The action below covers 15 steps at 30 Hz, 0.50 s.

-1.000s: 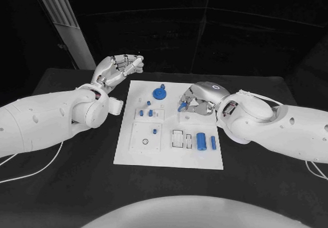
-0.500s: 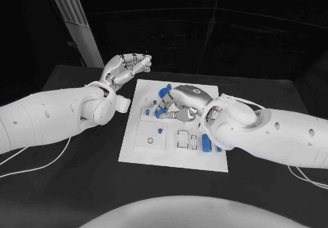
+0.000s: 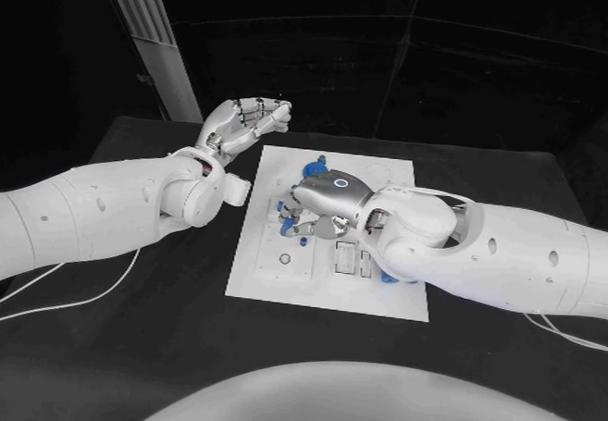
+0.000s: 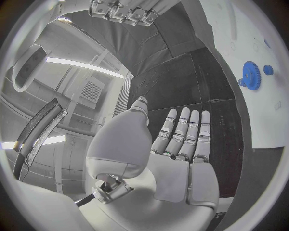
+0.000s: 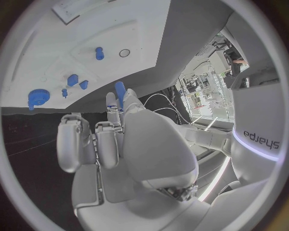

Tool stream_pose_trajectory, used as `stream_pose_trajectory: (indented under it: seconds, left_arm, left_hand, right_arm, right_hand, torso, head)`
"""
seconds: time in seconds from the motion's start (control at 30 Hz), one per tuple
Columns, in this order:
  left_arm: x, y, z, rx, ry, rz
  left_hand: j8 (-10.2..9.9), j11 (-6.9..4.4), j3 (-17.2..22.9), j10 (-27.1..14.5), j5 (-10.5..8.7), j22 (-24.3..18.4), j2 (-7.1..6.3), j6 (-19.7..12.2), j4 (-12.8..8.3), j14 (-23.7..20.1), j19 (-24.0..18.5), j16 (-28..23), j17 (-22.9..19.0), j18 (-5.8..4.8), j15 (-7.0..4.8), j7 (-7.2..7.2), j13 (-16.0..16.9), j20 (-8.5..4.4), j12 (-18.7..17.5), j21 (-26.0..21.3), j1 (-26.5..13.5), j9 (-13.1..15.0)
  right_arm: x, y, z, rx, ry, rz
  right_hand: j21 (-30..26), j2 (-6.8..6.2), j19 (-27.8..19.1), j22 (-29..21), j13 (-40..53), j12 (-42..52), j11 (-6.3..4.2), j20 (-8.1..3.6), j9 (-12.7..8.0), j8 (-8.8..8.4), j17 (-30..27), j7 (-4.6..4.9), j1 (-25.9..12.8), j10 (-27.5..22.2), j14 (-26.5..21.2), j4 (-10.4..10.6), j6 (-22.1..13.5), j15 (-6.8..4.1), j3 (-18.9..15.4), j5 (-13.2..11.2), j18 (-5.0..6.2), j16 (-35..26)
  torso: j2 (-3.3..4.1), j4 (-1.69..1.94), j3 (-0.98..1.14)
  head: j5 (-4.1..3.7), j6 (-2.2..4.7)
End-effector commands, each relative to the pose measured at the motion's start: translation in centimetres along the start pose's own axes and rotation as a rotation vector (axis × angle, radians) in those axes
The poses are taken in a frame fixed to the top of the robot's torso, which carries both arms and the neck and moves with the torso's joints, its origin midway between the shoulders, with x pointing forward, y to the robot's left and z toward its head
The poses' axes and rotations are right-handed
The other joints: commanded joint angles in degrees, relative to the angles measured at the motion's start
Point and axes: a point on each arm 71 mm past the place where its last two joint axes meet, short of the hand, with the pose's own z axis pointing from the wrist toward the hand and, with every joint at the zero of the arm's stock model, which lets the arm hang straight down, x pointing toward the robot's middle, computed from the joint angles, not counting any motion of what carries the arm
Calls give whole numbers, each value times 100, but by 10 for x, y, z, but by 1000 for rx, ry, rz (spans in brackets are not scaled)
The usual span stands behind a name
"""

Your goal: Assemble the parts on the task board

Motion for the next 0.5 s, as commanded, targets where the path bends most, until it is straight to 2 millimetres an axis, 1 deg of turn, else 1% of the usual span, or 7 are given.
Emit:
stream_pose_trajectory:
  seconds: [0.03,0.17,0.37,0.5]
  left_arm:
    - [1,-12,0,158,8,-10]
    - [1,-12,0,157,8,-10]
    - [1,-12,0,157,8,-10]
    - [1,-12,0,157,8,-10]
  left_hand:
    - [26,-14,-24,-36,25,-9,55,-41,0,-46,19,32,-12,-80,15,503,-10,-1,19,-40,-11,-7]
    - [26,-14,-24,-36,25,-9,55,-41,0,-46,19,32,-12,-80,15,503,-10,-1,19,-40,-11,-7]
    - [26,-14,-24,-36,25,-9,55,-41,0,-46,19,32,-12,-80,15,503,-10,-1,19,-40,-11,-7]
    - [26,-14,-24,-36,25,-9,55,-41,0,-46,19,32,-12,-80,15,503,-10,-1,19,-40,-11,-7]
  right_arm:
    - [6,5,2,-30,77,-105]
    - [9,8,5,-32,107,-149]
    - [13,10,8,-34,133,-169]
    - [17,12,11,-37,154,-176]
  right_hand:
    - [14,16,182,1145,-9,-25,15,-25,6,27,563,-4,58,22,440,10,30,-6,35,38,-5,32]
    - [-3,29,173,1139,-9,-61,22,-19,-2,8,578,2,52,10,443,20,15,1,35,38,-1,38]
    - [-12,28,168,1135,-8,-80,25,-16,-7,-3,592,5,48,6,445,21,4,4,30,38,2,43]
    - [-25,19,161,1130,-9,-114,32,-12,-15,-21,585,11,36,-13,443,22,-13,10,17,37,5,42]
  torso:
    - [5,-3,5]
    - [7,-3,5]
    - [3,-9,2]
    - [6,-4,0]
  head:
    - [-1,0]
    - [-4,0]
    - [-7,0]
    - [-46,0]
